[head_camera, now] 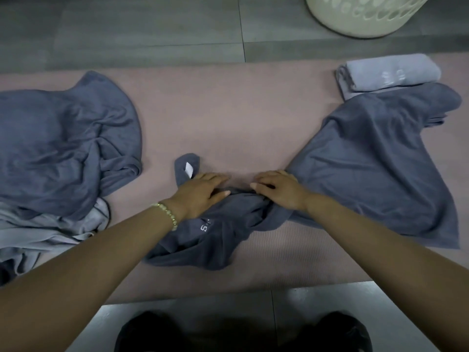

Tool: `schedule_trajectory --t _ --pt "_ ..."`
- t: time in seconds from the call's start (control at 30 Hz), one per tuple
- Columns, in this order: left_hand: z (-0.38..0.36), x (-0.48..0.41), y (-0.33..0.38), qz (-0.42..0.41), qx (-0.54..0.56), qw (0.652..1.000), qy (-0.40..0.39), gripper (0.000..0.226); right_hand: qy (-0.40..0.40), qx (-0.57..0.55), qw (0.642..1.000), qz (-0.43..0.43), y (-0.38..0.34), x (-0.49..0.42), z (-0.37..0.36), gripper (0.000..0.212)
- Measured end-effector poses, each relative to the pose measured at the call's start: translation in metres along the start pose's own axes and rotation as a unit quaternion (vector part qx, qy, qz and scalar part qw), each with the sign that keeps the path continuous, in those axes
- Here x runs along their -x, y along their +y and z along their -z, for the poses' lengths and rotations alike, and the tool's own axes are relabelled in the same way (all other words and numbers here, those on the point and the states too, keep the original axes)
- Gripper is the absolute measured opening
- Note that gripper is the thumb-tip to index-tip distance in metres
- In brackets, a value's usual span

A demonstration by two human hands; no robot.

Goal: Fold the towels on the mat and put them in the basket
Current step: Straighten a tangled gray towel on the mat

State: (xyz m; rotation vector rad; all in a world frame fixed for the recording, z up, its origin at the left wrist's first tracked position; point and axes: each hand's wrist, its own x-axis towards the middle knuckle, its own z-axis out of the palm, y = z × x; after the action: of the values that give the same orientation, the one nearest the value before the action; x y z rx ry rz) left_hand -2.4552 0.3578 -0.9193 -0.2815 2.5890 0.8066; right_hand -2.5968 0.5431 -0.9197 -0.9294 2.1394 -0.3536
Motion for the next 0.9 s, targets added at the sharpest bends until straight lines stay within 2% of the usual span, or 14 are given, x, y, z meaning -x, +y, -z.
schedule_trajectory --t 0.07,0.17,0.23,0.3,0.33,0.4,0.47,0.53,0.6,0.67,0.73,0.8,0.87,0.9 --pt "-0.002 -0.006 -0.002 0.011 0.009 1.000 -0.019 0.053 -0.032 -0.007 0.999 -0.001 -0.004 -0.006 -0.001 0.034" --pt "0.000 0.004 -0.004 0.015 0.040 0.998 -0.052 0.039 -0.121 0.000 0.992 -0.028 -0.009 -0.009 0.001 0.054" --pt "0.002 0.012 -0.008 -0.004 0.037 0.998 -0.050 0.034 -0.132 -0.009 0.990 -0.053 -0.007 -0.012 0.002 0.069" --pt "0.010 0.017 -0.013 -0.001 0.053 0.998 -0.046 0.049 -0.129 -0.031 0.989 -0.068 -0.005 -0.011 0.005 0.073" --pt "0.016 0.016 -0.016 0.005 0.071 0.997 -0.033 0.052 -0.126 -0.053 0.989 -0.054 -0.004 -0.013 0.008 0.061" --pt "0.030 0.011 -0.022 -0.001 0.118 0.993 0.010 0.040 -0.085 -0.120 0.989 -0.014 -0.011 -0.014 0.023 0.041" --pt "0.050 0.004 -0.029 -0.013 0.134 0.990 0.045 0.024 0.017 -0.148 0.988 0.029 -0.014 -0.022 0.042 0.033" --pt "0.074 -0.002 -0.037 0.002 0.095 0.993 0.069 0.034 0.082 -0.113 0.988 0.066 -0.018 -0.037 0.064 0.018" --pt "0.099 -0.013 -0.043 0.021 0.003 0.990 0.137 0.051 0.125 -0.094 0.986 0.054 -0.027 -0.053 0.088 0.018" --pt "0.130 -0.027 -0.047 0.034 -0.066 0.972 0.221 0.057 0.167 -0.116 0.979 0.025 -0.042 -0.069 0.113 0.020" --pt "0.160 -0.044 -0.050 0.037 -0.054 0.956 0.286 0.057 0.181 -0.158 0.970 0.026 -0.062 -0.086 0.134 0.021" --pt "0.184 -0.061 -0.059 0.046 0.022 0.937 0.345 0.041 0.196 -0.265 0.943 0.034 -0.080 -0.102 0.143 0.007" --pt "0.192 -0.072 -0.068 0.080 0.109 0.910 0.391 0.023 0.165 -0.371 0.913 0.041 -0.088 -0.115 0.142 0.041" --pt "0.187 -0.074 -0.071 0.111 0.128 0.903 0.395 0.038 0.142 -0.393 0.908 0.037 -0.089 -0.117 0.136 0.056"
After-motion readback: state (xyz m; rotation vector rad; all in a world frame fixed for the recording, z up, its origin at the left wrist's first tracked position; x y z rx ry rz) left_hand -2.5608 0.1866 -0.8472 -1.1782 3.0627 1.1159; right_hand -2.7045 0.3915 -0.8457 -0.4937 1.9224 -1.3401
